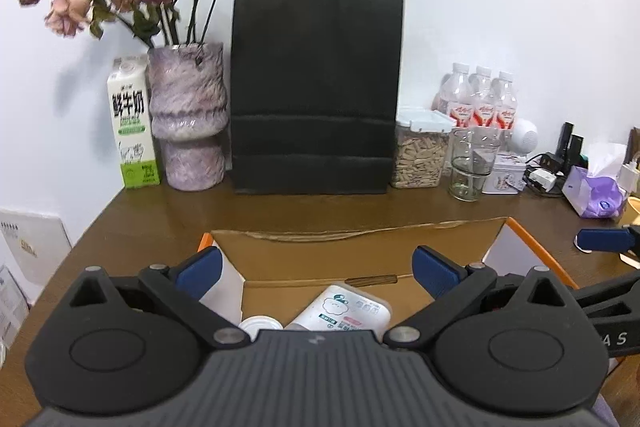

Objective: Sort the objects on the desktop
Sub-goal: 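Carry container and rose into the cardboard box and open both tools, then move both tools back toward the plush sheep and navy pouch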

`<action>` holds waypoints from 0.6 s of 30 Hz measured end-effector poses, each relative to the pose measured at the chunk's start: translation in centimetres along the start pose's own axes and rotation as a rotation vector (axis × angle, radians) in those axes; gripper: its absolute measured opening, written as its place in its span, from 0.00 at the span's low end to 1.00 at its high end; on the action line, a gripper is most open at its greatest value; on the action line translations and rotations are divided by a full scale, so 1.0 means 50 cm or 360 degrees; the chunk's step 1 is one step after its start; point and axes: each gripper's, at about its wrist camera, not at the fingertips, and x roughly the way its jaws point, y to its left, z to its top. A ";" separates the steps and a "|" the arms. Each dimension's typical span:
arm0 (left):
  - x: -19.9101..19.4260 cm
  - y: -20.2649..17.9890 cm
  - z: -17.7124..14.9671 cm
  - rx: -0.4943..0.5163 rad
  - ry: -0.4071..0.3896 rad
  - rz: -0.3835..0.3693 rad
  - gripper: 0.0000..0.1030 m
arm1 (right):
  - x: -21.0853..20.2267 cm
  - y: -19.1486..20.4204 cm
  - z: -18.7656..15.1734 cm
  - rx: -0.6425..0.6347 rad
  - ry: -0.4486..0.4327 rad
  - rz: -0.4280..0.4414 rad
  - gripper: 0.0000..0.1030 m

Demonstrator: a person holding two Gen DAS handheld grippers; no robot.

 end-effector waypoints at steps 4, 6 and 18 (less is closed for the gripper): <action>-0.034 -0.001 0.004 0.0012 -0.0070 0.0009 1.00 | -0.035 0.003 0.003 0.0002 -0.0034 0.0006 1.00; -0.059 0.006 0.007 -0.0017 -0.0113 -0.0009 1.00 | -0.059 0.003 0.005 -0.0002 -0.0058 0.0010 1.00; -0.269 0.062 -0.026 -0.0004 -0.0414 -0.0004 1.00 | -0.272 0.005 -0.047 -0.0058 -0.0265 0.0048 1.00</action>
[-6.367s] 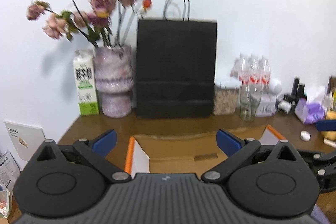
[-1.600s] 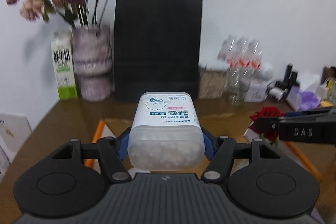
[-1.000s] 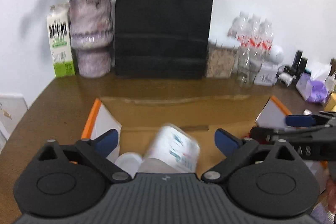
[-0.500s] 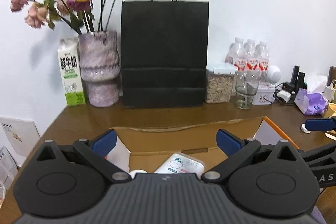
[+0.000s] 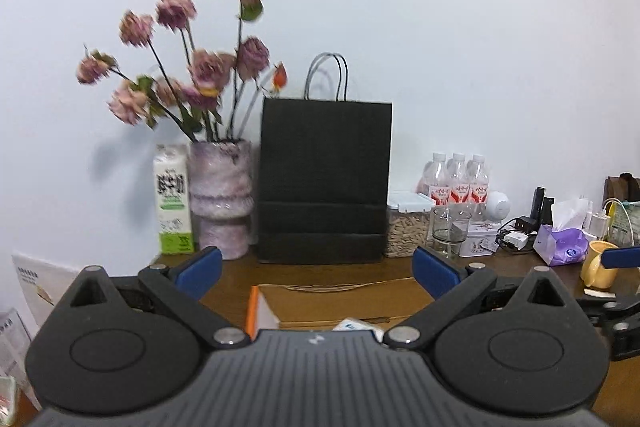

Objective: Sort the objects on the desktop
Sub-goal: 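Move both tools back toward the plush sheep and navy pouch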

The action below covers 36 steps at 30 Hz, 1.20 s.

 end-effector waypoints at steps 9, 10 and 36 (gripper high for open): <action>-0.120 0.054 -0.064 0.0040 0.0027 0.0091 1.00 | -0.145 0.028 -0.090 -0.0032 -0.0059 0.0050 1.00; -0.131 0.060 -0.075 0.0031 0.0036 0.0098 1.00 | -0.159 0.031 -0.104 -0.0032 -0.0057 0.0061 1.00; -0.232 0.086 -0.311 -0.0238 0.0343 0.0091 1.00 | -0.250 0.146 -0.372 0.0122 0.0153 0.0007 0.91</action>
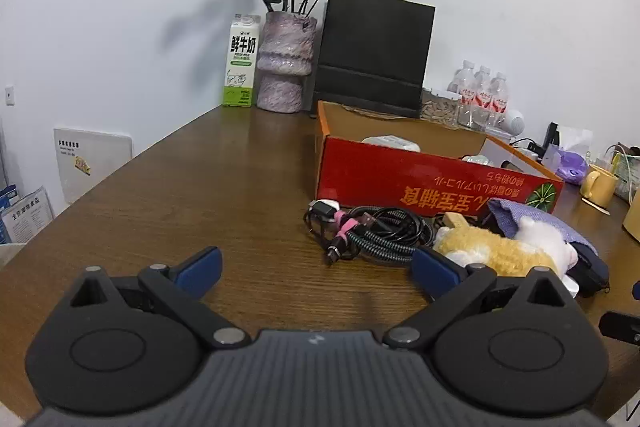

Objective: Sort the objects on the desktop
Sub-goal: 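Move both tools back toward the plush sheep and navy pouch, then grasp the plush sheep with the left tool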

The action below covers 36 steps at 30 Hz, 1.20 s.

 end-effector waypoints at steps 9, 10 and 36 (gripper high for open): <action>-0.007 0.006 0.000 -0.0016 0.0014 -0.0025 1.00 | 0.015 0.009 0.005 0.0001 0.0034 0.0016 0.83; -0.008 0.002 0.002 -0.0006 0.0015 -0.0037 1.00 | 0.016 0.009 0.004 0.0000 0.0033 0.0014 0.83; 0.052 -0.196 0.000 0.0478 0.0167 -0.0414 1.00 | 0.005 -0.079 -0.003 0.0102 0.0051 -0.0061 0.84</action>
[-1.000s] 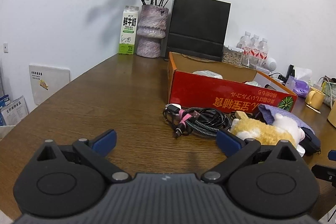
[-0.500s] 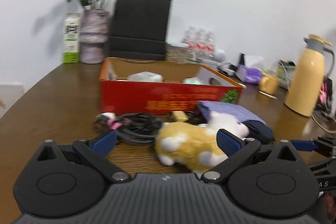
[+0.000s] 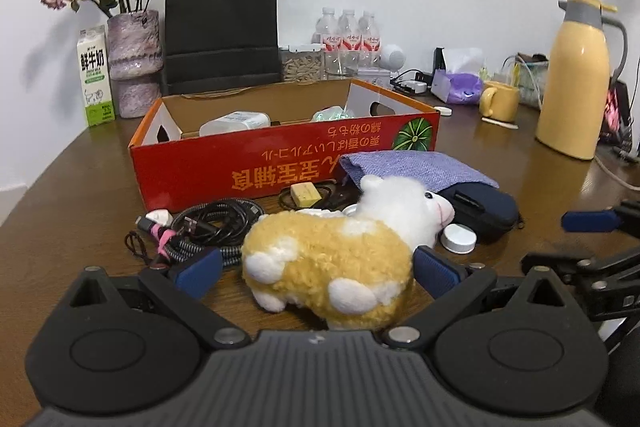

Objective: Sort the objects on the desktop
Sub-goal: 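Grasp the plush sheep with the left tool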

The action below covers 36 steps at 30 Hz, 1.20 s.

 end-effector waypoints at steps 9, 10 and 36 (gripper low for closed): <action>0.036 -0.039 0.014 0.0114 0.0033 0.0051 1.00 | 0.007 -0.053 0.008 0.0014 0.0009 0.0036 0.85; 0.038 -0.041 0.014 0.0107 0.0039 0.0064 1.00 | 0.010 -0.061 0.010 0.0028 0.0009 0.0028 0.86; 0.006 -0.079 0.023 -0.0053 0.0013 0.0241 0.83 | 0.075 -0.066 0.059 -0.0009 0.0003 0.0203 0.87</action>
